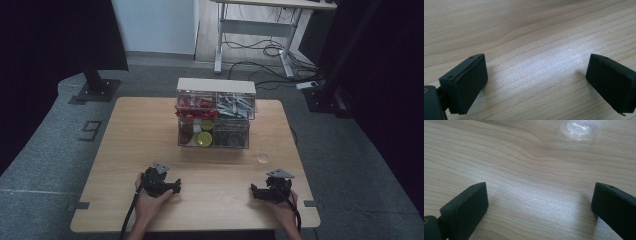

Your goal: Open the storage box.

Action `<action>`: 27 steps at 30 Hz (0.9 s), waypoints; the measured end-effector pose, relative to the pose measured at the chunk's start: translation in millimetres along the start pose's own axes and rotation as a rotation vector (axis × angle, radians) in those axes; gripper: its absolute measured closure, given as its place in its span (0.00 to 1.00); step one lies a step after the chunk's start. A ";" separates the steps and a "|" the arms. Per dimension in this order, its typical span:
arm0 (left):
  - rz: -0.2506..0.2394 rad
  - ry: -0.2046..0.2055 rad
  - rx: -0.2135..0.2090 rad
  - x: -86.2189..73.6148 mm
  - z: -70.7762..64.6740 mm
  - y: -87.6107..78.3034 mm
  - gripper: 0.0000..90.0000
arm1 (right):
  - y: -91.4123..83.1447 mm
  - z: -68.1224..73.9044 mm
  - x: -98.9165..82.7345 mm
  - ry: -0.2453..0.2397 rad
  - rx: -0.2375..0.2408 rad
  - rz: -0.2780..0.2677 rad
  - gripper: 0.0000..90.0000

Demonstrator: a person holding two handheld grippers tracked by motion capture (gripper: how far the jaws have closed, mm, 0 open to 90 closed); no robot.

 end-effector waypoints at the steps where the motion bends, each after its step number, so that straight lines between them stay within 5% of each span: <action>1: 0.000 0.000 0.000 0.0 0.0 0.0 0.04 | 0.0 0.0 0.0 0.000 0.000 0.000 0.01; 15: -0.037 -0.017 0.016 -2.7 5.2 -6.3 0.20 | -0.9 -1.4 0.5 0.014 -0.014 -0.011 0.05; 20: -0.085 -0.019 0.051 -2.7 11.5 -16.3 0.25 | -2.9 -2.3 -0.3 0.014 -0.015 -0.020 0.10; 27: -0.137 -0.033 0.039 -1.8 11.8 -32.5 0.32 | -3.7 -3.1 -0.5 0.017 -0.016 -0.024 0.12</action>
Point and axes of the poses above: each handheld gripper's, and its own axes: y roughly forward along the jaws, x roughly out of its top, z roughly to its left, the point moved 7 cm from there along y, roughly forward along the jaws
